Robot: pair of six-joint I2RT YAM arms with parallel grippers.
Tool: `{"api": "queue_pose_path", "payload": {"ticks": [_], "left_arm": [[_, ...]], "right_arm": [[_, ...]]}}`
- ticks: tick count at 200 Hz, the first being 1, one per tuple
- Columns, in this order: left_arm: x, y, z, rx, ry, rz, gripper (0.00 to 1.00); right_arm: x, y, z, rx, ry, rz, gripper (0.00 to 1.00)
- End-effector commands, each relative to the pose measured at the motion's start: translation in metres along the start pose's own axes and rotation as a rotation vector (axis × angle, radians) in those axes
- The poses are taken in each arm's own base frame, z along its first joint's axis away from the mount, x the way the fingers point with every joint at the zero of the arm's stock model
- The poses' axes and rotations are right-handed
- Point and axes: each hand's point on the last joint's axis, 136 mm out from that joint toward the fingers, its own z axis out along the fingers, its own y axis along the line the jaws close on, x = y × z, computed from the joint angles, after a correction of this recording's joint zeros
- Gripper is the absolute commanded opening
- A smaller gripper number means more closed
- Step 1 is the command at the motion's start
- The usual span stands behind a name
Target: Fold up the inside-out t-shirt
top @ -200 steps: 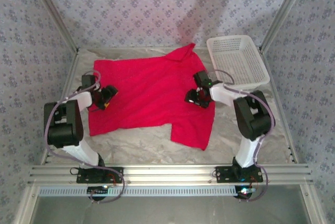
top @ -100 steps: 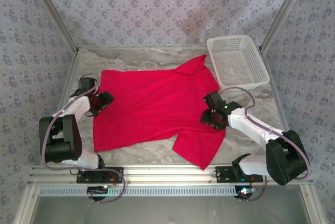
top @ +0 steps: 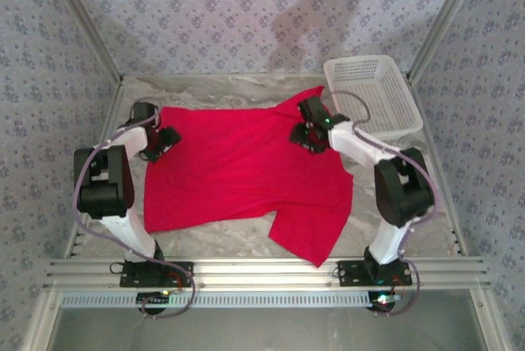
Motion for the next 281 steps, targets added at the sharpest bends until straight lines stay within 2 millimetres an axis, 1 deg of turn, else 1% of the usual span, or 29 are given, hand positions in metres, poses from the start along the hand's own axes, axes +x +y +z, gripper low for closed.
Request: {"api": "queue_pose_path", "payload": {"ticks": [1, 9, 21, 25, 35, 37, 48, 68, 82, 96, 114, 125, 141, 150, 168, 172, 179, 192, 198, 206, 214, 227, 242, 252, 260, 281], "left_arm": [[-0.019, 0.006, -0.004, -0.056, -0.048, 0.020, 0.76], [-0.022, 0.005, -0.003, -0.047, -0.050, 0.010, 0.76], [-0.025, 0.000, -0.002, -0.029, -0.044, 0.009, 0.76], [-0.026, -0.002, -0.002, -0.022, -0.044, 0.010, 0.76], [-0.027, -0.007, -0.004, -0.009, -0.045, 0.016, 0.75], [-0.027, -0.008, -0.004, -0.006, -0.046, 0.017, 0.75], [-0.028, -0.010, -0.010, 0.005, -0.054, 0.019, 0.76], [-0.029, -0.015, -0.029, 0.040, -0.098, 0.024, 0.75], [-0.030, -0.015, -0.046, 0.074, -0.154, 0.011, 0.75], [-0.028, -0.013, -0.061, 0.122, -0.216, -0.012, 0.83], [-0.026, -0.013, -0.077, 0.204, -0.265, -0.052, 0.86], [-0.024, -0.013, -0.083, 0.238, -0.268, -0.067, 0.86], [-0.021, -0.014, -0.088, 0.256, -0.263, -0.067, 0.86], [-0.019, -0.014, -0.089, 0.256, -0.257, -0.070, 0.85], [-0.018, -0.014, -0.091, 0.259, -0.251, -0.071, 0.83], [-0.017, -0.014, -0.091, 0.260, -0.249, -0.070, 0.83], [-0.017, -0.014, -0.092, 0.260, -0.248, -0.070, 0.82], [-0.016, -0.013, -0.094, 0.257, -0.251, -0.070, 0.81], [-0.017, -0.013, -0.096, 0.256, -0.257, -0.069, 0.80], [-0.017, -0.012, -0.096, 0.252, -0.260, -0.066, 0.79], [-0.016, -0.011, -0.096, 0.247, -0.260, -0.065, 0.79], [-0.015, -0.010, -0.096, 0.240, -0.257, -0.062, 0.78], [-0.013, -0.009, -0.094, 0.236, -0.250, -0.060, 0.78], [-0.013, -0.008, -0.094, 0.234, -0.248, -0.061, 0.78], [-0.012, -0.009, -0.093, 0.235, -0.245, -0.060, 0.77], [-0.011, -0.009, -0.093, 0.237, -0.238, -0.058, 0.77]], "right_arm": [[-0.037, 0.003, 0.023, 0.058, -0.036, 0.013, 0.58], [-0.045, 0.003, 0.037, 0.082, -0.024, 0.021, 0.58], [-0.058, 0.008, 0.055, 0.090, -0.018, 0.021, 0.58], [-0.059, 0.009, 0.062, 0.096, -0.012, 0.013, 0.58], [-0.069, 0.016, 0.074, 0.093, -0.019, -0.001, 0.57], [-0.067, 0.014, 0.076, 0.105, -0.005, -0.006, 0.57], [-0.069, 0.015, 0.086, 0.124, 0.011, -0.026, 0.55], [-0.074, 0.013, 0.095, 0.154, 0.011, -0.049, 0.54], [-0.078, 0.010, 0.100, 0.161, -0.004, -0.055, 0.55], [-0.079, 0.007, 0.104, 0.164, -0.007, -0.050, 0.55], [-0.081, 0.003, 0.112, 0.170, -0.004, -0.043, 0.55], [-0.083, 0.001, 0.116, 0.170, -0.009, -0.038, 0.55], [-0.086, -0.001, 0.124, 0.161, -0.012, -0.031, 0.51], [-0.088, -0.002, 0.129, 0.158, -0.017, -0.025, 0.50], [-0.086, -0.002, 0.137, 0.142, 0.015, -0.014, 0.49], [-0.086, -0.002, 0.137, 0.139, 0.020, -0.010, 0.48], [-0.088, -0.001, 0.137, 0.133, 0.014, -0.003, 0.42], [-0.092, 0.000, 0.136, 0.129, 0.000, 0.002, 0.26], [-0.095, 0.002, 0.135, 0.123, -0.009, 0.004, 0.16], [-0.097, 0.003, 0.132, 0.119, -0.016, 0.008, 0.10], [-0.100, 0.006, 0.128, 0.112, -0.024, 0.011, 0.08], [-0.104, 0.012, 0.121, 0.099, -0.035, 0.010, 0.06], [-0.113, 0.019, 0.107, 0.085, -0.055, 0.011, 0.03], [-0.119, 0.023, 0.097, 0.082, -0.069, 0.010, 0.02], [-0.123, 0.025, 0.090, 0.081, -0.081, 0.009, 0.00], [-0.130, 0.031, 0.078, 0.069, -0.094, 0.007, 0.00]]}}
